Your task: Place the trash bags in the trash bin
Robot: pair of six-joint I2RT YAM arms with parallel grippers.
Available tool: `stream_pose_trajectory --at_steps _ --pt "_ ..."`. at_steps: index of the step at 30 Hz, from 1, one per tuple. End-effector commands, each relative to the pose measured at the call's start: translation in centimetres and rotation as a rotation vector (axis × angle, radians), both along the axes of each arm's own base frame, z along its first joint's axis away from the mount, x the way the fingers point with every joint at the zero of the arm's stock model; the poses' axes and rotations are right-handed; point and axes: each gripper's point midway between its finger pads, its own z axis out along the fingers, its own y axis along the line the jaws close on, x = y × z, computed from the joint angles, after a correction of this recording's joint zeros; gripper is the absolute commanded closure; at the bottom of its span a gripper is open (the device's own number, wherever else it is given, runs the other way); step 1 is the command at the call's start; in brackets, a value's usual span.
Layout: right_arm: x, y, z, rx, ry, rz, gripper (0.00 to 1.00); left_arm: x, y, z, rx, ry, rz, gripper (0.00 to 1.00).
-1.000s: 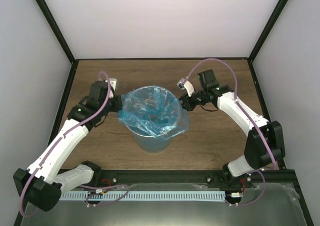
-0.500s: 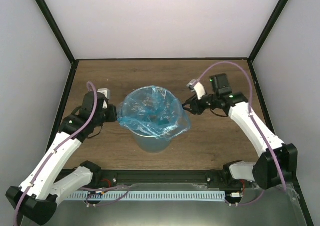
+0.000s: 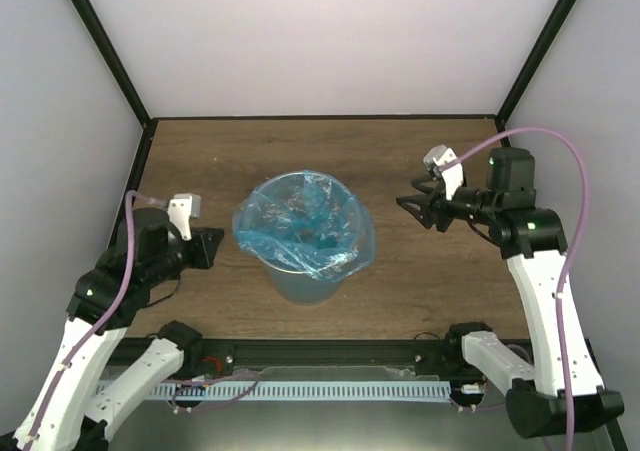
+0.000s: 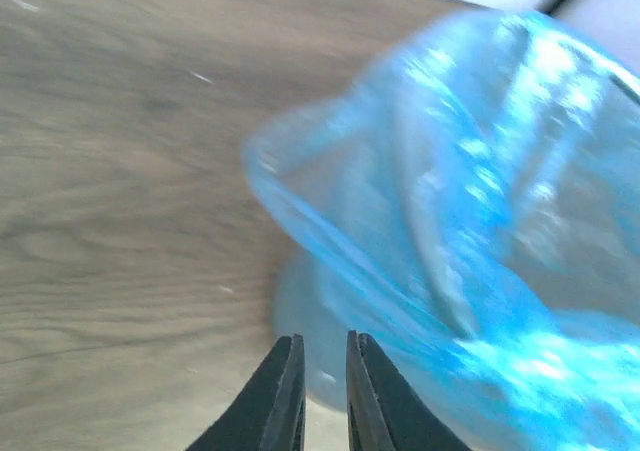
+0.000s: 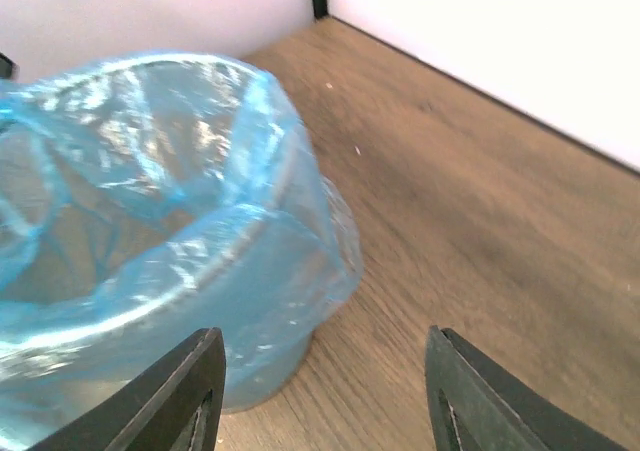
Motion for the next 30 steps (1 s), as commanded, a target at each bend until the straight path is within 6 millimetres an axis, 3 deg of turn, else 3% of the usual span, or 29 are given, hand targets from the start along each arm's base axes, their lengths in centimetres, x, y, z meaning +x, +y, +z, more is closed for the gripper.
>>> stream_pose_trajectory --at_steps 1,6,14,19,22,26,30 --pt "-2.4 0.8 0.5 -0.004 -0.039 0.116 0.44 -4.7 -6.9 -0.9 -0.188 0.112 -0.455 0.91" --pt "-2.0 0.8 -1.5 -0.007 0.011 0.113 0.45 -6.4 -7.9 -0.9 -0.198 0.104 -0.558 0.96" --pt "-1.4 1.1 -0.1 0.024 -0.006 0.115 0.44 -7.2 -10.2 -1.0 -0.309 0.091 -0.657 0.94" --pt "-2.3 1.8 1.8 0.056 -0.026 0.178 0.44 -6.2 -11.8 -2.5 -0.325 0.091 -0.659 0.94" --pt "-2.2 1.7 2.1 0.052 -0.044 0.166 0.44 -5.2 -13.3 -1.9 -0.329 0.018 -0.641 0.95" --pt "-1.4 1.3 2.4 0.047 -0.030 0.123 0.44 -4.2 -16.3 -1.5 -0.353 -0.090 -0.642 0.94" --pt "-0.3 0.9 2.3 0.036 0.001 0.070 0.44 -2.2 -19.5 -2.9 -0.330 -0.131 -0.618 0.95"
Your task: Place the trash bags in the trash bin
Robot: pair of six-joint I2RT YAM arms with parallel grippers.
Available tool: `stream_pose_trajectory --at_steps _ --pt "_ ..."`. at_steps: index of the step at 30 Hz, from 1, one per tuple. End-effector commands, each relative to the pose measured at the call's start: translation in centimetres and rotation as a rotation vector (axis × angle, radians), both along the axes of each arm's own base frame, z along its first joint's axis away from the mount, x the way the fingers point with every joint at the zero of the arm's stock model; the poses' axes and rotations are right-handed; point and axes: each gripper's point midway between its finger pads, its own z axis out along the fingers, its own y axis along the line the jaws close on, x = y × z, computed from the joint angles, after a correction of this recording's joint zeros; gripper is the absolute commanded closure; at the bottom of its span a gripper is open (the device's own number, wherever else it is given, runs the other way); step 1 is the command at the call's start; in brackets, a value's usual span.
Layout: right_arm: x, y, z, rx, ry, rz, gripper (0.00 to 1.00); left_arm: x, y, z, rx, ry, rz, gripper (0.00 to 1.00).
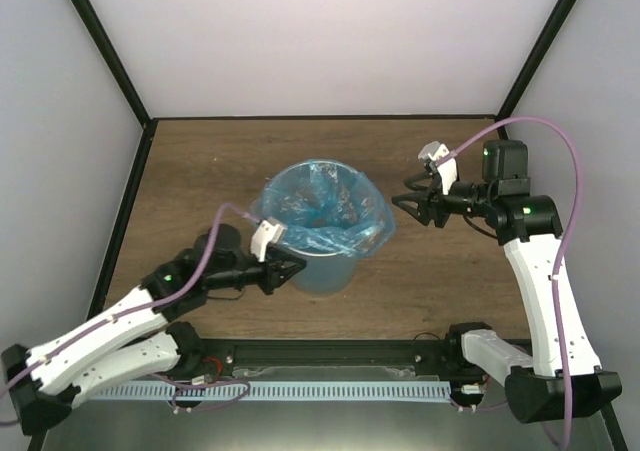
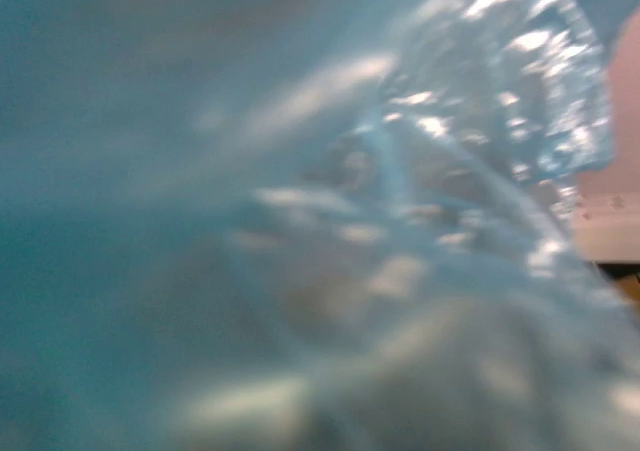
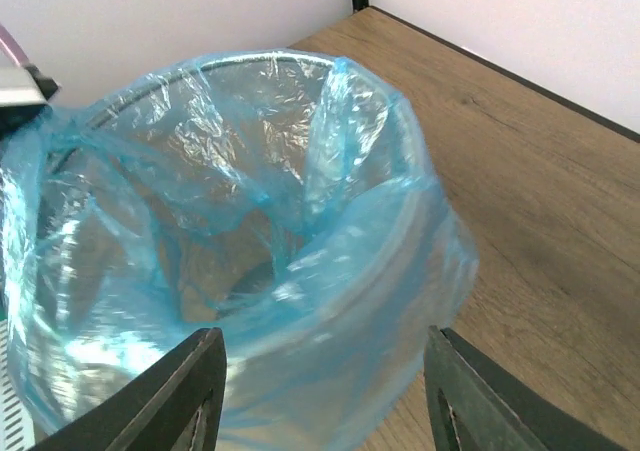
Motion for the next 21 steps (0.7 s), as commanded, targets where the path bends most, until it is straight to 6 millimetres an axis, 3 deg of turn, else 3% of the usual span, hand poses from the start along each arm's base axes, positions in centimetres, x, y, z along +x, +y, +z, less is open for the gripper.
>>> stream_pose_trajectory --at_steps 1,6,9,15,21 --pt "0.6 -0.4 1.6 0.002 -0.006 -0.047 0.44 4.3 -3.6 1.6 -0.097 -0.129 0.114 0.96" --pt "0.4 -0.9 3.9 -0.012 -0.073 -0.082 0.42 6.3 -6.7 0.3 -0.067 -0.140 0.110 0.96" --pt "0.3 -1.3 4.8 -0.042 -0.123 -0.101 0.41 6.2 -6.8 0.1 -0.036 -0.151 0.112 0.96" --pt "-1.8 -0.5 5.1 -0.058 -0.192 0.019 0.38 3.9 -2.9 -0.6 0.044 -0.130 0.126 0.86" --pt "-2.0 1.5 4.6 -0.052 -0.148 0.157 0.33 1.7 1.2 0.4 0.079 -0.134 0.143 0.48"
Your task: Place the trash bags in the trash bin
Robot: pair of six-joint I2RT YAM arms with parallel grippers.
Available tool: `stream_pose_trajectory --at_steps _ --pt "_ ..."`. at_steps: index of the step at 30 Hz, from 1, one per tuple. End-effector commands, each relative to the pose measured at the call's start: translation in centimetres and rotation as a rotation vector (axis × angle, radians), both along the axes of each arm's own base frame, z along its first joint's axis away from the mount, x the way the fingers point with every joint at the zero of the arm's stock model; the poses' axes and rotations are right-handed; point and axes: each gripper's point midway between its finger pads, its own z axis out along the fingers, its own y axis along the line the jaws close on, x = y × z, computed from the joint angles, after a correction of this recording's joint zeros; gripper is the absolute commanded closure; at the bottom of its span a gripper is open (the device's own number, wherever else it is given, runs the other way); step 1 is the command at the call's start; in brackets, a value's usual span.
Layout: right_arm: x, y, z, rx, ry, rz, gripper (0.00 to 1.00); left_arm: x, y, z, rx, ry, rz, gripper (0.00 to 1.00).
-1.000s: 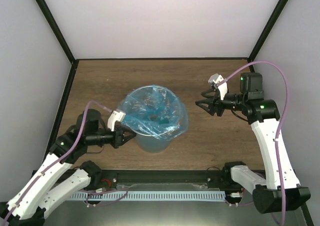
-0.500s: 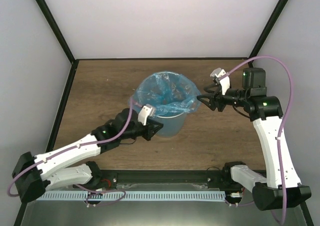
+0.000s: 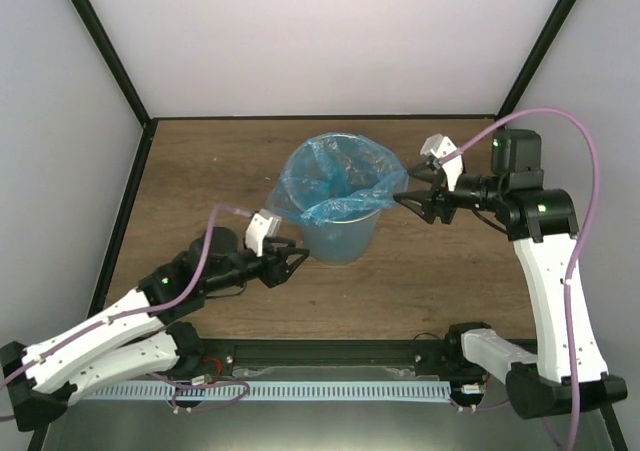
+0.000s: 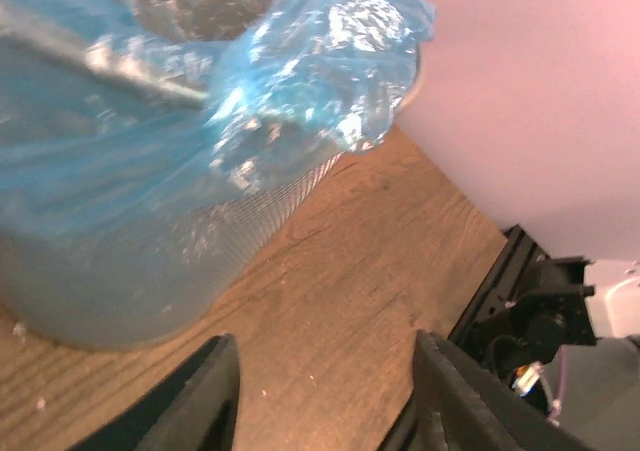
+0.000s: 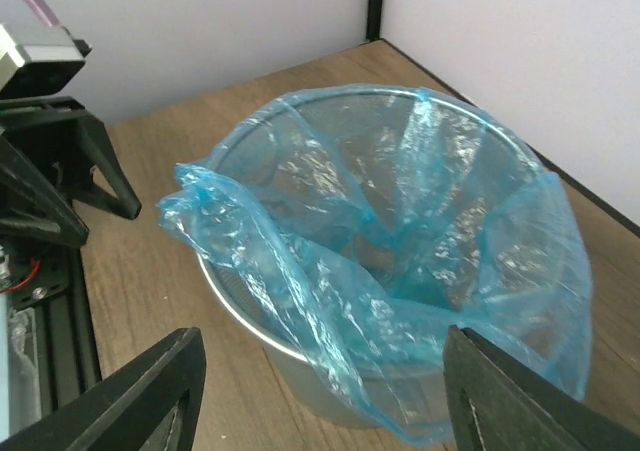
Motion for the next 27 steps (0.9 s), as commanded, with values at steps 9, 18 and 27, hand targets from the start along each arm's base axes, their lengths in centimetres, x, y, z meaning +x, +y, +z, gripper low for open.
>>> stream_pose_trajectory --at_steps 9,18,27 --pt "0.9 6.4 -3.6 -0.205 0.033 0.207 0.32 1.3 3.4 6.7 0.192 -0.200 0.082 0.21" --pt "2.7 7.4 -4.6 -0.237 0.029 0.184 0.36 2.0 1.4 7.7 0.171 -0.220 0.049 0.20" --pt "2.7 7.7 -5.5 -0.241 0.045 0.205 0.57 2.0 2.1 7.4 0.170 -0.222 0.072 0.20"
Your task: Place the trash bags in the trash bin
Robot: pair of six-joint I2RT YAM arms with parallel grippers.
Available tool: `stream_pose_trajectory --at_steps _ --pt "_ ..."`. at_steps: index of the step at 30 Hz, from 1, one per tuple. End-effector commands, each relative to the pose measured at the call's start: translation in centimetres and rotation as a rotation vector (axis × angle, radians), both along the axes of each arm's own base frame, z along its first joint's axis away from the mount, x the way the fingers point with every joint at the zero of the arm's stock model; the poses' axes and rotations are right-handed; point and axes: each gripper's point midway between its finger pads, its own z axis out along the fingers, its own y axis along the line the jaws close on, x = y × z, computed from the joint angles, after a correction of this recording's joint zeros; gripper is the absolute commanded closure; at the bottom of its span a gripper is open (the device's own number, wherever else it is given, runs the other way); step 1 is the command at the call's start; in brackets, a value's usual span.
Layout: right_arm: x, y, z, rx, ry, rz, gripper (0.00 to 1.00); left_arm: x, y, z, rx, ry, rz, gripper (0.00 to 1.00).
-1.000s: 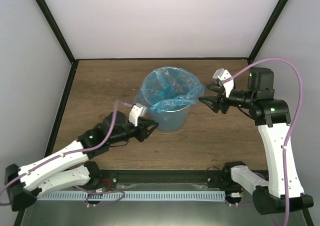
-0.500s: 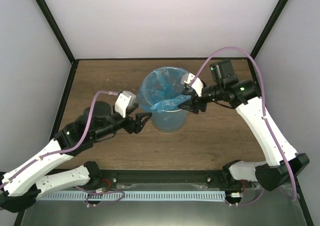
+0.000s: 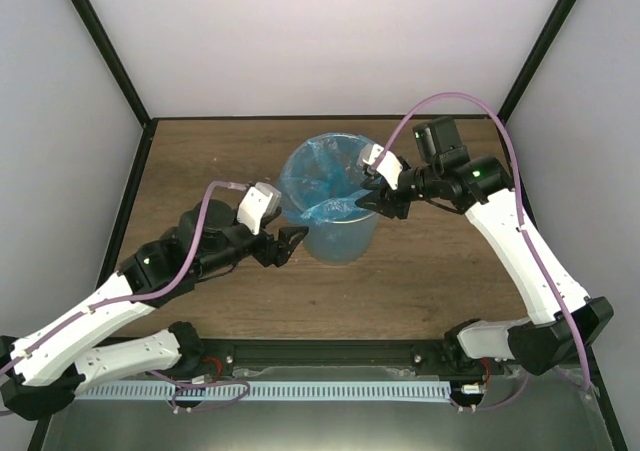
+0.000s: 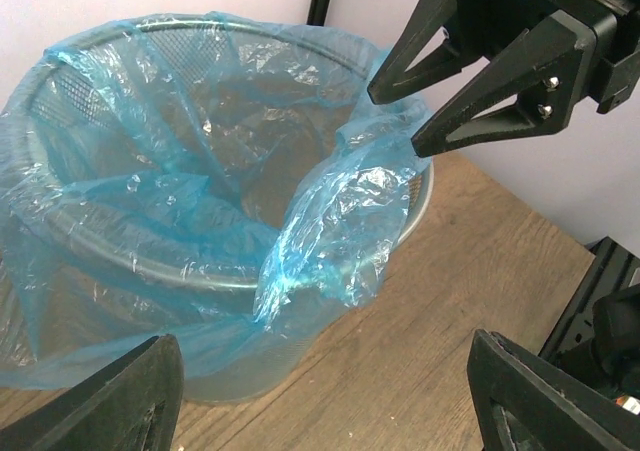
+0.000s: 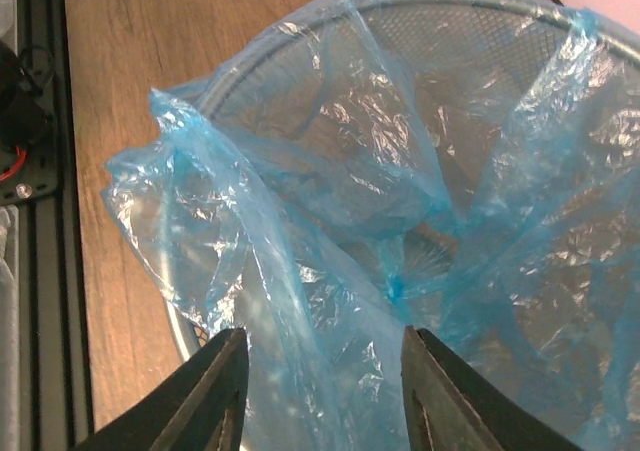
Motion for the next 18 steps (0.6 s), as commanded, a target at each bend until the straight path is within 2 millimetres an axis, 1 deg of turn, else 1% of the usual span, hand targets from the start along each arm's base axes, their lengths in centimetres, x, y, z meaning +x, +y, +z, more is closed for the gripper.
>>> stream_pose_trajectory --at_steps 1,3,11,14,16,18 --pt "0.3 0.4 0.7 0.010 -0.028 0.011 0.60 -0.1 0.4 0.0 0.001 -0.021 0.003 0.20" --pt "0.3 0.5 0.6 0.013 -0.024 0.012 0.62 0.0 0.5 -0.2 0.005 -0.020 0.011 0.20" --pt "0.9 0.5 -0.3 -0.012 -0.018 -0.002 0.60 0.0 0.7 -0.8 0.003 -0.016 0.023 0.19" --pt "1.2 0.6 -0.6 -0.016 -0.017 -0.006 0.63 0.1 0.7 -0.9 -0.008 -0.020 0.027 0.19" --pt "1.3 0.7 -0.6 -0.014 -0.018 -0.006 0.69 0.1 0.6 -0.9 -0.013 -0.023 0.026 0.19" --pt "1.2 0.9 -0.3 -0.003 -0.022 -0.001 0.82 0.2 0.6 -1.1 -0.009 -0.023 0.030 0.19"
